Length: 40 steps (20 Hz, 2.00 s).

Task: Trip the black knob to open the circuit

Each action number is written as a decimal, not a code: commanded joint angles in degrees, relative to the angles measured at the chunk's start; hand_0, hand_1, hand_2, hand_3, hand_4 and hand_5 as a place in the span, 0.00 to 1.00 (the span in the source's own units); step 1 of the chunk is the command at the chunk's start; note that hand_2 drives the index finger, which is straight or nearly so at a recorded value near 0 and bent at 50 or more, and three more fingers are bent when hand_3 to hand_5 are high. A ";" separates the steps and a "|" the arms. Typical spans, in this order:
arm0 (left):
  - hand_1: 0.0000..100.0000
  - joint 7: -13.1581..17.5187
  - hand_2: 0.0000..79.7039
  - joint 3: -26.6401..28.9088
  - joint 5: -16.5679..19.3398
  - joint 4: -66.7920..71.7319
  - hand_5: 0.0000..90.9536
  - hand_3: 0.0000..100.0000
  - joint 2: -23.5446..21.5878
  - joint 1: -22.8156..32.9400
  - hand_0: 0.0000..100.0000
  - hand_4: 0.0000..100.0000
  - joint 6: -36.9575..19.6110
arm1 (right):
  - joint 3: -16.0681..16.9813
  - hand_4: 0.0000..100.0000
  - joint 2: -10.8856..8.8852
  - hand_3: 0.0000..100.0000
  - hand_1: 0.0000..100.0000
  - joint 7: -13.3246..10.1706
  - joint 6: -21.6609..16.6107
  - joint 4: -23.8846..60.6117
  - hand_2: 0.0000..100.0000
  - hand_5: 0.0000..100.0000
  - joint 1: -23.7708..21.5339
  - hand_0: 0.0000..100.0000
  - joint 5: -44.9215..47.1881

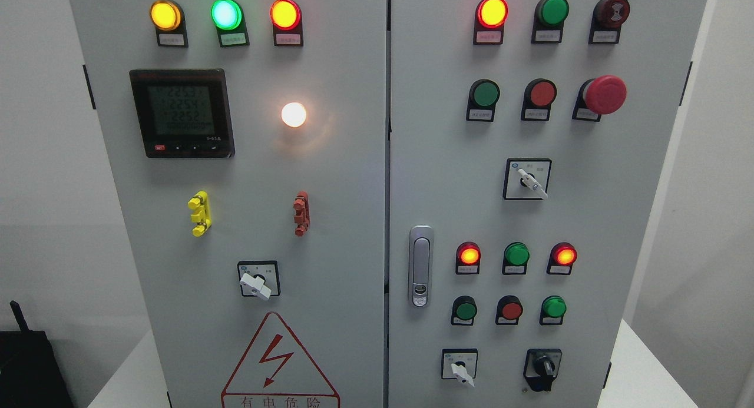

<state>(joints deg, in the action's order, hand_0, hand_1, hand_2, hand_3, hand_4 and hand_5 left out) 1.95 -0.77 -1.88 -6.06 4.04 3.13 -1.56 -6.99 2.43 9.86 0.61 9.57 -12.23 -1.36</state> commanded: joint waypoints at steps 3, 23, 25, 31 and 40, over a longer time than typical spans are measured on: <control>0.39 -0.01 0.00 0.07 -0.14 -0.01 0.00 0.00 0.09 -0.14 0.12 0.00 -0.11 | 0.13 0.00 0.21 0.00 0.13 0.51 0.01 0.10 0.00 0.00 0.01 0.00 0.13; 0.39 -0.01 0.00 0.07 -0.14 -0.01 0.00 0.00 0.09 -0.14 0.12 0.00 -0.11 | 1.10 0.00 0.12 0.00 0.10 -4.58 -2.63 16.52 0.00 0.00 -4.64 0.00 0.83; 0.39 -0.01 0.00 0.07 -0.14 -0.01 0.00 0.00 0.09 -0.14 0.12 0.00 -0.11 | 1.10 0.00 0.12 0.02 0.10 -5.89 -3.59 19.60 0.00 0.00 -5.35 0.00 0.92; 0.39 -0.01 0.00 0.07 -0.14 -0.01 0.00 0.00 0.00 -0.14 0.12 0.00 -0.11 | 1.01 0.25 -0.06 0.38 0.10 -9.07 -13.16 21.45 0.00 0.10 -5.35 0.00 0.92; 0.39 -0.01 0.00 0.07 -0.14 -0.01 0.00 0.00 0.09 -0.14 0.12 0.00 -0.11 | -0.40 0.52 -0.67 0.72 0.07 -11.35 -24.16 30.76 0.00 0.38 -6.14 0.00 3.03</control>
<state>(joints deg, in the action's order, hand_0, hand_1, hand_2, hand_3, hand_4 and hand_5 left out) 1.95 -0.77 -1.89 -6.06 4.04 3.13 -1.56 -7.08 2.10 -0.98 -22.41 38.17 -17.98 1.34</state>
